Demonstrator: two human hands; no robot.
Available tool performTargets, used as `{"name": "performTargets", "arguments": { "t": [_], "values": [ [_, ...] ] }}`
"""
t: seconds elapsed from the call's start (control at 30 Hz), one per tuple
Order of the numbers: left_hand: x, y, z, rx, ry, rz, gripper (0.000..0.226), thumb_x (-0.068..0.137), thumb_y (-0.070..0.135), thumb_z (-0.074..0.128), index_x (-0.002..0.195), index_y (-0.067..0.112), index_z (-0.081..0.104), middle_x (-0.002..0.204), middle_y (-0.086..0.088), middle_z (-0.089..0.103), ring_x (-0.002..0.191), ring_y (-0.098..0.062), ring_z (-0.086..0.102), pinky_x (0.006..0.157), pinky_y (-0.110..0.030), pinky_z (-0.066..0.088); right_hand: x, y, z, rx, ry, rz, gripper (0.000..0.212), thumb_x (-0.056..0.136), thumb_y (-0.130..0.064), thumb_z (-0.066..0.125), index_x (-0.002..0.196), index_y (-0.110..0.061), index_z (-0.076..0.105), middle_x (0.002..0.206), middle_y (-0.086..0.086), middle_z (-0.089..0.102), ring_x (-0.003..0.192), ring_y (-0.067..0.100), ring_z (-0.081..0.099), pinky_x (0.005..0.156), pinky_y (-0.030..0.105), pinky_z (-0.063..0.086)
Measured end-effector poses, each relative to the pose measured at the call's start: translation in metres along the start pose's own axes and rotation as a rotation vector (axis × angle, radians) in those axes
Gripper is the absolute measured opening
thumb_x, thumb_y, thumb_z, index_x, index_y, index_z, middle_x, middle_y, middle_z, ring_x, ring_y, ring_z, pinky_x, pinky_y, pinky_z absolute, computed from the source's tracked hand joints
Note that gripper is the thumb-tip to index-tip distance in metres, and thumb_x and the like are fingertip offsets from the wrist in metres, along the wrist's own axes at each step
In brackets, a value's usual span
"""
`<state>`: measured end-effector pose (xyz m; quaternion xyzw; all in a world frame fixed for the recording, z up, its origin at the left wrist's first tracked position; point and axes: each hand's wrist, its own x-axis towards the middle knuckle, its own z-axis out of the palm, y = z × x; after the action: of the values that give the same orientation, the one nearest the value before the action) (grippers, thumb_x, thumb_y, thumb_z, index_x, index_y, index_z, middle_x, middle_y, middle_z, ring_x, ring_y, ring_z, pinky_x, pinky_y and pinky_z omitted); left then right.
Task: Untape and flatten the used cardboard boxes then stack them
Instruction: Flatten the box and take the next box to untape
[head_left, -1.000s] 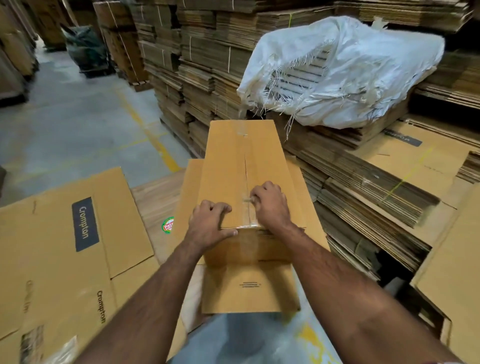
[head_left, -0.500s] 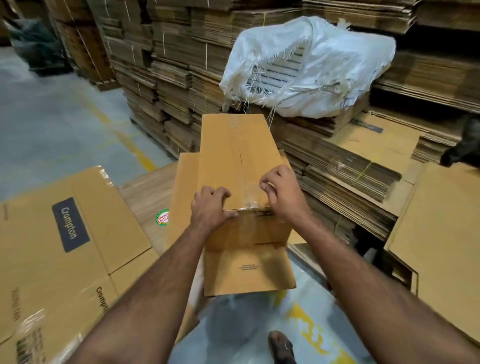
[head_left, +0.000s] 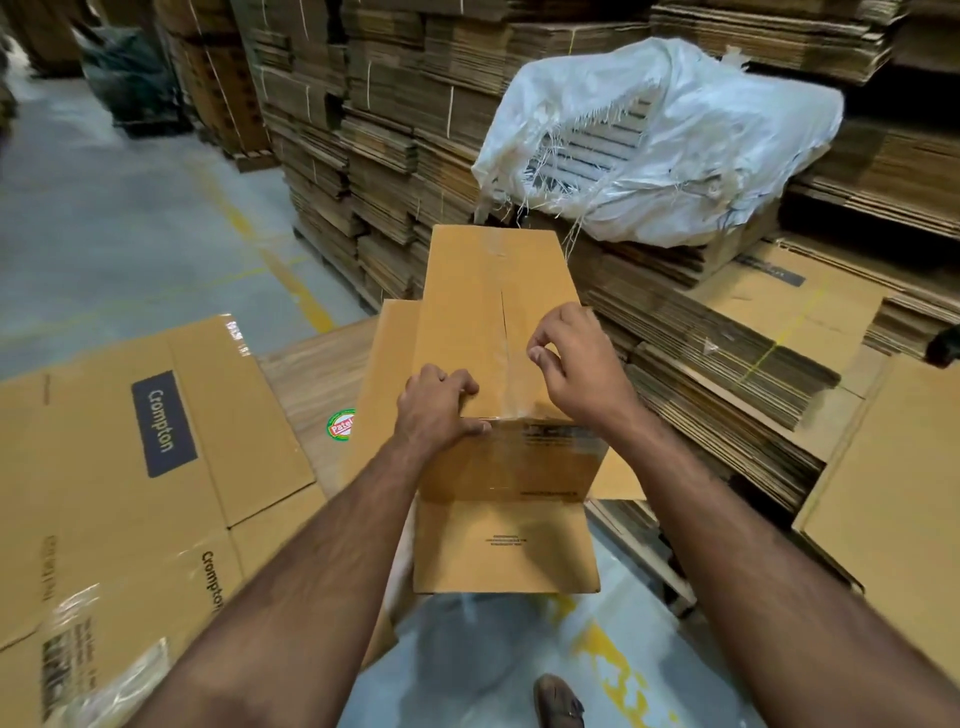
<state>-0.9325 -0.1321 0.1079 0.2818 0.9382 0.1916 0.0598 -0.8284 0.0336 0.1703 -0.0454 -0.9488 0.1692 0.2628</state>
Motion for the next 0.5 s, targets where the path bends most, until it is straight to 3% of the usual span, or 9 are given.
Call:
{"name": "performTargets", "arguments": {
  "t": [0.2,0.3,0.43,0.5],
  "values": [
    [0.008,-0.003,0.0,-0.019,-0.048,-0.003,0.067,0.065,0.059,0.08,0.123,0.037,0.055,0.124,-0.005,0.047,0.118,-0.028,0.044,0.097,-0.036,0.038,-0.009,0.001,0.007,0.187,0.006,-0.045,0.007,0.096,-0.012,0.055,0.091,-0.015,0.059,0.089,-0.006,0.054,0.083,0.009,0.047,0.072,0.027,0.035],
    [0.018,-0.005,-0.002,-0.065,-0.121,-0.018,0.061,0.065,0.06,0.078,0.118,0.039,0.057,0.122,-0.005,0.048,0.12,-0.027,0.043,0.1,-0.037,0.038,-0.01,-0.002,0.0,0.344,-0.094,0.064,0.01,0.097,-0.011,0.054,0.091,-0.015,0.061,0.077,-0.005,0.064,0.071,0.006,0.059,0.062,0.023,0.044],
    [0.023,-0.001,-0.007,-0.175,-0.124,-0.085,0.047,0.063,0.075,0.054,0.094,0.04,0.06,0.115,-0.001,0.054,0.118,-0.025,0.048,0.101,-0.038,0.039,-0.007,-0.003,-0.012,0.532,-0.424,0.076,0.011,0.094,-0.008,0.061,0.086,-0.012,0.068,0.074,0.002,0.07,0.069,0.012,0.065,0.067,0.028,0.051],
    [0.022,0.002,-0.001,-0.113,-0.111,-0.074,0.05,0.071,0.072,0.06,0.105,0.036,0.058,0.12,-0.004,0.049,0.119,-0.026,0.044,0.099,-0.037,0.036,-0.01,-0.001,-0.011,0.56,-0.706,0.084,0.016,0.092,-0.005,0.063,0.081,-0.015,0.07,0.072,0.001,0.069,0.066,0.009,0.06,0.065,0.028,0.048]
  ]
}}
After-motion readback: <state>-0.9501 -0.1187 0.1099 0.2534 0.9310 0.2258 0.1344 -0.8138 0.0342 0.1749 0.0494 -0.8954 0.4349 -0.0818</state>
